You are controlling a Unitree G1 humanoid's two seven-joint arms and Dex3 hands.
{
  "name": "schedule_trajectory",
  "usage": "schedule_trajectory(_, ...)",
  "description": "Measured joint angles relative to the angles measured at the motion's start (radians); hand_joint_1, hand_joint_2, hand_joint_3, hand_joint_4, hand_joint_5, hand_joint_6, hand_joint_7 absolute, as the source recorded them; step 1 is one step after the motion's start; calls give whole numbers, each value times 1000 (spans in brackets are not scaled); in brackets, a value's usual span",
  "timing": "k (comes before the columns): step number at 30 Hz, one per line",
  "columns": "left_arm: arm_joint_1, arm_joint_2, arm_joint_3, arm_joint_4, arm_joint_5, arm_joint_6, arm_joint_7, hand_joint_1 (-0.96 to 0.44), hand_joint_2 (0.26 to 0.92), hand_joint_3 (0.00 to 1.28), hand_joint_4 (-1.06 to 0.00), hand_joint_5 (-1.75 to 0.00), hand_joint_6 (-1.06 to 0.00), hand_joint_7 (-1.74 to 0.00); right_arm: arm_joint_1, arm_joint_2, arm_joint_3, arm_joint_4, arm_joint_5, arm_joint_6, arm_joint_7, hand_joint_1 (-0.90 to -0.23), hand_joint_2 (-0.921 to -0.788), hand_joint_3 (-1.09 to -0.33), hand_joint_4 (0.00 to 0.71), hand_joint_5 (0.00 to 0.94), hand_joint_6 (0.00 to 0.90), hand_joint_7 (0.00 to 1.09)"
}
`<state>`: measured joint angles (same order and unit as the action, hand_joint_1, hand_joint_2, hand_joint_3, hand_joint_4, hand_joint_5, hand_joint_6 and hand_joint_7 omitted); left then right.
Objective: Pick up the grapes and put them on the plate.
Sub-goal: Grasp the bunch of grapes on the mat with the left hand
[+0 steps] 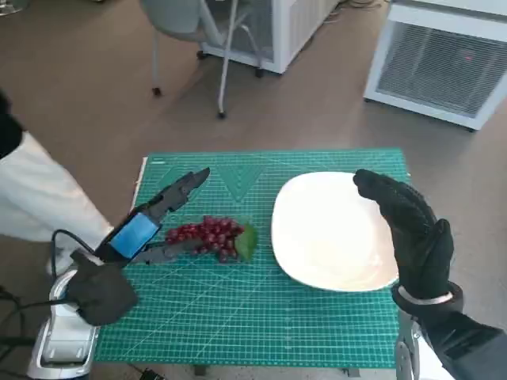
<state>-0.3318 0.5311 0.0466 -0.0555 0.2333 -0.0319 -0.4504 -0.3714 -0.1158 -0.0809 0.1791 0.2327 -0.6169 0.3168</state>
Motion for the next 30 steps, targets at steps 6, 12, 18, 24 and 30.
schedule_trajectory(6,-15,30,-80,-3,117,95,-11,137,834,23,-65,0,-252,-19,0,0,0,1,0,0,0,-502,-921,-591,352,5,3,647)
schedule_trajectory(12,-62,52,-160,7,217,160,-32,137,837,20,-58,0,-256,-12,0,0,-1,1,0,0,0,-503,-921,-600,352,5,3,648)
schedule_trajectory(18,-126,61,-234,48,309,209,-50,136,840,18,-52,0,-263,-10,0,-1,-3,0,-2,1,0,-507,-921,-612,353,5,3,650)
schedule_trajectory(24,-177,58,-298,119,362,224,-63,130,840,16,-53,-1,-267,-7,0,-1,-4,0,-3,2,0,-511,-921,-619,354,5,3,651)
schedule_trajectory(30,-228,37,-340,209,380,225,-66,116,834,11,-52,0,-266,-4,0,-5,-8,0,-4,2,-1,-511,-921,-621,354,5,3,652)
